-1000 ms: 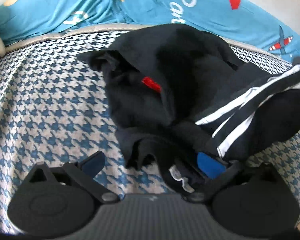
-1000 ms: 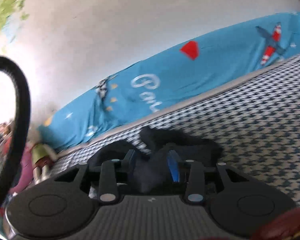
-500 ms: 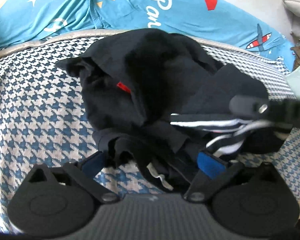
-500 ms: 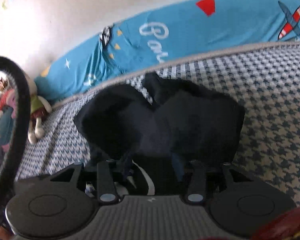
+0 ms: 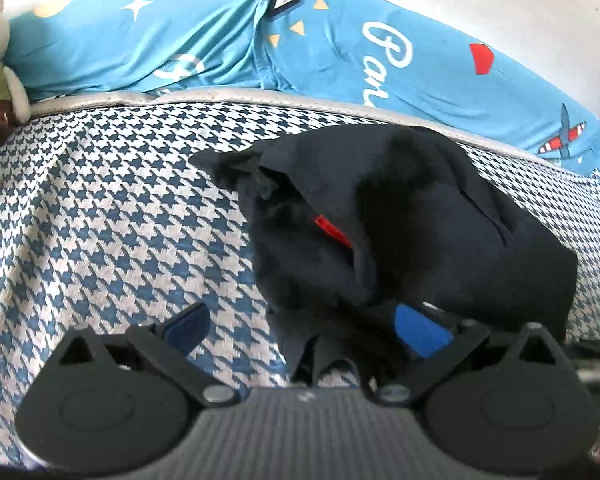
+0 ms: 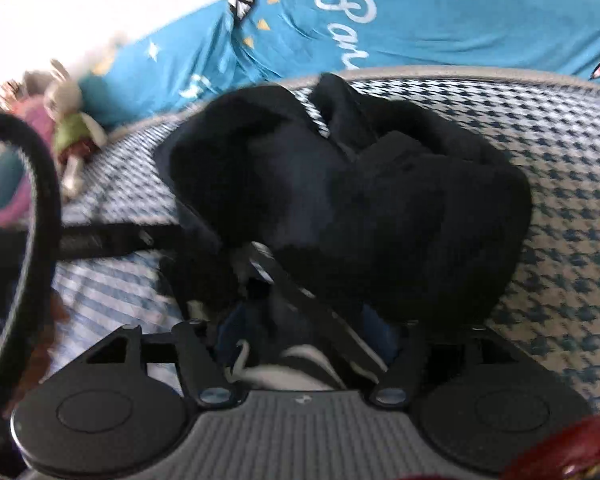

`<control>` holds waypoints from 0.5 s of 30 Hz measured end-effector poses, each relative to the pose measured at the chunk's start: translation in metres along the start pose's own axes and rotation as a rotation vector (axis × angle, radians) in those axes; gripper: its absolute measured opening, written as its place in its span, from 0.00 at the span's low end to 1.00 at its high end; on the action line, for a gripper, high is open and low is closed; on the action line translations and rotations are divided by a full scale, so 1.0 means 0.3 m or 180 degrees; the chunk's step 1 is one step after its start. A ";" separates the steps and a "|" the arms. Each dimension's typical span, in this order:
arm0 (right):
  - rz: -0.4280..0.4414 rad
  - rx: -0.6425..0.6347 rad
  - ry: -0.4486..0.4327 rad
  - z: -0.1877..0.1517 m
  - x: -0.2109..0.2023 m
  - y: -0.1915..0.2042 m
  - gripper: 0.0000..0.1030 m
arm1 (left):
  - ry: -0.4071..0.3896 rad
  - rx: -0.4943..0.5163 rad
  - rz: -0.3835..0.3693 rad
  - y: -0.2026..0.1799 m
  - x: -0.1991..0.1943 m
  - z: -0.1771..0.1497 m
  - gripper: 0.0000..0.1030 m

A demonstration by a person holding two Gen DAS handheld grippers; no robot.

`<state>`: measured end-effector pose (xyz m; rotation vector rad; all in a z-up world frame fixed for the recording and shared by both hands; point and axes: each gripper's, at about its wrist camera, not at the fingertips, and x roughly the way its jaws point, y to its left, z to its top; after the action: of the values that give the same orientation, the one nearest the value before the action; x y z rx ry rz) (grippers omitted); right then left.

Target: Fold clothes

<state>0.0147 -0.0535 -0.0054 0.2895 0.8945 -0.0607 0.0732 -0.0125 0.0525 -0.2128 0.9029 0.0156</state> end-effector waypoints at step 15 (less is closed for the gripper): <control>-0.1155 0.0807 -0.0778 0.064 -0.145 -0.189 0.11 | -0.0001 -0.0225 0.0063 0.040 0.031 0.036 1.00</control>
<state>-0.0077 -0.1162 0.0269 0.3441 0.6866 -0.5378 0.0861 0.0006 0.0495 -0.2698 0.9048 0.0660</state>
